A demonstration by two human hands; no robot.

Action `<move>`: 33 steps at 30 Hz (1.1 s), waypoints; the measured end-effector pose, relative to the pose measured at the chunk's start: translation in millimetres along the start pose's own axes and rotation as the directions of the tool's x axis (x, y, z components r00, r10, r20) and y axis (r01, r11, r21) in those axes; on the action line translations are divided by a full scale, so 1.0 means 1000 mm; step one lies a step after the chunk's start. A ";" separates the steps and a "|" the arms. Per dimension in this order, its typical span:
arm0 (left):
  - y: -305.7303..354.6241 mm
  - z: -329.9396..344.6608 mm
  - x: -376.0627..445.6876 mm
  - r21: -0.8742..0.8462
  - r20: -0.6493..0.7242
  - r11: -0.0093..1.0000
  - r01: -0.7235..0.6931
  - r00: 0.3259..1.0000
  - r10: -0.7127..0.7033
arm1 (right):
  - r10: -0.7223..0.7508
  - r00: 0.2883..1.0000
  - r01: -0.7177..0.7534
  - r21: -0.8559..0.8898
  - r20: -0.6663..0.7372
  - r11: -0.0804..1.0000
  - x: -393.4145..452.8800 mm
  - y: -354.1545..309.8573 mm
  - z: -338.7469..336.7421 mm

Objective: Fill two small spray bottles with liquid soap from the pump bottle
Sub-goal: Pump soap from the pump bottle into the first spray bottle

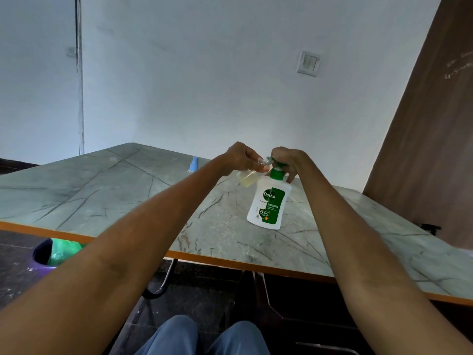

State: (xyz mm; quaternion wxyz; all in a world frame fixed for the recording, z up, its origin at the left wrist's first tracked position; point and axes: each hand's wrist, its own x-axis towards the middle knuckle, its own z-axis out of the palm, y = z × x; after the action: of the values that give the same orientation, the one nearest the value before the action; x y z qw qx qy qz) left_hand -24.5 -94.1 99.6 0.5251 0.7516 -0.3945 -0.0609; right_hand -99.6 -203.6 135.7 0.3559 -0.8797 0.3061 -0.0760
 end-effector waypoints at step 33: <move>-0.001 0.000 0.000 -0.004 -0.013 1.000 0.004 1.000 -0.004 | -0.016 0.999 0.018 -0.025 0.045 1.000 0.007 0.004 -0.001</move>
State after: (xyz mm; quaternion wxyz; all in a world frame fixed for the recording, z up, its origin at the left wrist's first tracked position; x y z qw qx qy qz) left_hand -24.0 -93.4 98.8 0.5293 0.7516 -0.3894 -0.0577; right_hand -95.6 -210.5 133.3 0.3507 -0.8882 0.2916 -0.0555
